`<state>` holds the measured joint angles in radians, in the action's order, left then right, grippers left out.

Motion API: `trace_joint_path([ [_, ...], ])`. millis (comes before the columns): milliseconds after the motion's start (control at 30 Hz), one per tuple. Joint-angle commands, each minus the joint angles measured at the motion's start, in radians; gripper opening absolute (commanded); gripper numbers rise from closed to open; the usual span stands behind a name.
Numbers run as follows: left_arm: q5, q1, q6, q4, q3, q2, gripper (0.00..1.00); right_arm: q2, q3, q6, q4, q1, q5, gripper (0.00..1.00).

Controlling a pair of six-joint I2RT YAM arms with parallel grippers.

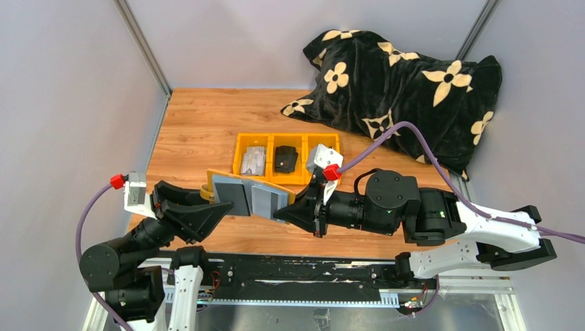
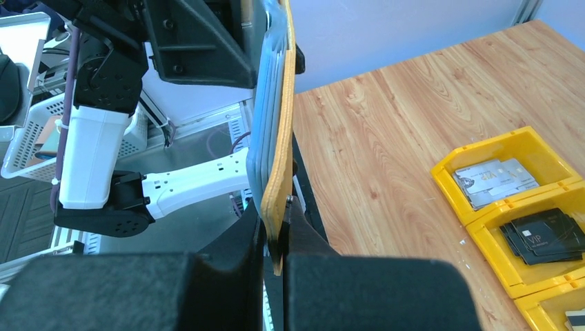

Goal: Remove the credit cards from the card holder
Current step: Open the card holder.

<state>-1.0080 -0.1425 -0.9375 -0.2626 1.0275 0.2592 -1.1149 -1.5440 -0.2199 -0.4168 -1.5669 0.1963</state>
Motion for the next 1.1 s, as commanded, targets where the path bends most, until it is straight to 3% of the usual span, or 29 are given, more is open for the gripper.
trace_joint_path([
  [0, 0.132, -0.005, 0.185, -0.188, 0.060, -0.021, 0.42, 0.029, 0.020, -0.018, 0.069, -0.011, -0.020, 0.00],
  [133, 0.133, -0.006, 0.155, -0.158, 0.057, -0.023, 0.37, 0.029, 0.041, -0.033, 0.094, -0.012, -0.037, 0.00],
  [400, 0.026, -0.004, 0.007, -0.020, 0.021, -0.023, 0.39, 0.018, 0.060, -0.047, 0.118, -0.012, -0.050, 0.00],
  [600, 0.029, -0.006, -0.026, 0.024, 0.019, -0.020, 0.17, 0.027, 0.085, -0.058, 0.130, -0.009, -0.045, 0.00],
  [833, 0.026, -0.004, -0.064, 0.067, 0.026, -0.016, 0.02, 0.036, 0.133, -0.088, 0.151, 0.022, -0.079, 0.00],
  [900, 0.024, -0.005, -0.056, 0.064, 0.029, -0.015, 0.01, 0.038, 0.143, -0.093, 0.155, 0.036, -0.100, 0.06],
  [933, 0.021, -0.005, -0.048, 0.061, 0.029, -0.015, 0.00, 0.040, 0.149, -0.093, 0.156, 0.039, -0.108, 0.14],
  [1067, 0.015, -0.003, 0.060, -0.036, 0.053, -0.011, 0.00, 0.088, 0.173, -0.085, 0.154, 0.079, -0.124, 0.57],
])
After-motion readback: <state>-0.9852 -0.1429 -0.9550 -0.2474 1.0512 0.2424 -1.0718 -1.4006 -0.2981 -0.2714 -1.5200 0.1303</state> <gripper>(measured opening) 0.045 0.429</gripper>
